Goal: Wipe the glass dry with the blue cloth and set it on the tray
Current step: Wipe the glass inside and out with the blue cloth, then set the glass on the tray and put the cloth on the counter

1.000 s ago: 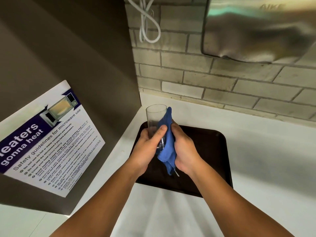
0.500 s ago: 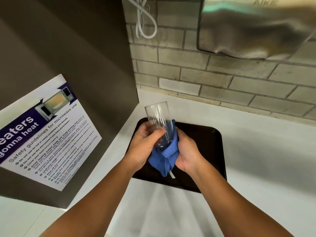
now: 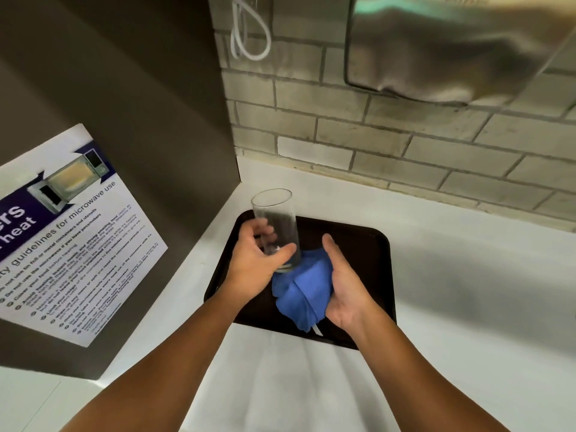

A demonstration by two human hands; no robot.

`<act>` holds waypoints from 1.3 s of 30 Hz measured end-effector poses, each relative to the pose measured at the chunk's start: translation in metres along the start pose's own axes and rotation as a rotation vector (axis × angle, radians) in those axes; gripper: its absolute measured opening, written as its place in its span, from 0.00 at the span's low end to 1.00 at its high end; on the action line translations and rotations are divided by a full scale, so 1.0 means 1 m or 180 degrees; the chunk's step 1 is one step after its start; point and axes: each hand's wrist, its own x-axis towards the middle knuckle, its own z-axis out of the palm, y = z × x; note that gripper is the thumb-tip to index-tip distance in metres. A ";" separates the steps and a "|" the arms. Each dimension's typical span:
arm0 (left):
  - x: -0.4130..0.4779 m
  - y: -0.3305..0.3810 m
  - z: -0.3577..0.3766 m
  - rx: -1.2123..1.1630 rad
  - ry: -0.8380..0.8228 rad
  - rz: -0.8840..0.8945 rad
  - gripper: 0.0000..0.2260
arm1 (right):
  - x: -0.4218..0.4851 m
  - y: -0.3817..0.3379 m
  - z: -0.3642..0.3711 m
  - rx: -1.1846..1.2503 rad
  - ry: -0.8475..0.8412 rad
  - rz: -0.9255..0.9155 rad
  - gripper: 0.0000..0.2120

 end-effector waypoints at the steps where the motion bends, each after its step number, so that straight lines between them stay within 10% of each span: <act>1: 0.006 -0.004 0.000 0.0032 0.0126 0.0012 0.32 | -0.003 -0.001 -0.008 -0.0042 0.0024 -0.0032 0.30; 9: 0.021 -0.042 0.008 0.0651 -0.0010 -0.0041 0.34 | -0.009 0.003 -0.052 0.0146 0.0493 -0.0245 0.11; 21: 0.009 -0.069 0.009 0.0643 -0.0022 -0.0169 0.33 | -0.007 0.005 -0.064 0.0503 -0.0266 -0.0218 0.21; 34: -0.003 -0.069 0.010 0.0688 -0.0279 -0.0188 0.31 | -0.009 -0.028 -0.110 0.0592 0.0001 -0.0490 0.25; 39: -0.007 -0.076 0.008 0.0929 -0.0361 -0.0339 0.31 | -0.008 -0.047 -0.133 -0.0476 0.0621 -0.0320 0.17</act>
